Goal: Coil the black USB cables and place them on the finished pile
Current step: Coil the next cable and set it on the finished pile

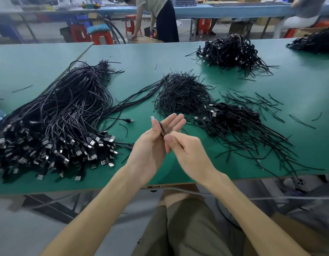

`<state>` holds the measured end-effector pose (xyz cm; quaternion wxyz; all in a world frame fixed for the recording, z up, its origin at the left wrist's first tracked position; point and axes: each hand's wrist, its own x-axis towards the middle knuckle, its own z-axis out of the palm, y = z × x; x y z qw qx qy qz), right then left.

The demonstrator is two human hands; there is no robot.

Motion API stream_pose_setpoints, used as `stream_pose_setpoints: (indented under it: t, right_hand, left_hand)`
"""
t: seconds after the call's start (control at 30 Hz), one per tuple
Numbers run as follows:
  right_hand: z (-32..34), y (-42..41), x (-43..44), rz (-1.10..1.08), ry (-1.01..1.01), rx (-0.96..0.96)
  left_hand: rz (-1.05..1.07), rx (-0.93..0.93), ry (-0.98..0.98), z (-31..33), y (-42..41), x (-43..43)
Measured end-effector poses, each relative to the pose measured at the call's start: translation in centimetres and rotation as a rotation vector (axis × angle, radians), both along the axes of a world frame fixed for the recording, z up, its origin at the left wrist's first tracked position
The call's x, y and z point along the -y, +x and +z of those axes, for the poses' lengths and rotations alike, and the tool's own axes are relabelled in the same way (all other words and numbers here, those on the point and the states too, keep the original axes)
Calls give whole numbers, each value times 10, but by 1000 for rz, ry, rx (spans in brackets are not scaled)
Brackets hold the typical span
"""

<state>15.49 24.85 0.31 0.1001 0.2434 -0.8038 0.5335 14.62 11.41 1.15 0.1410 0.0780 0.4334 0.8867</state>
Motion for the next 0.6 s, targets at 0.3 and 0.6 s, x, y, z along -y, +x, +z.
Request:
stream_pose_setpoints:
  t: [0.3, 0.6]
  right_hand:
    - [-19, -3, -1, 46, 130, 36]
    - [13, -57, -34, -124, 595, -95]
  left_hand:
    - [92, 222, 255, 11, -2, 9]
    - [46, -590, -1262, -8, 6, 30]
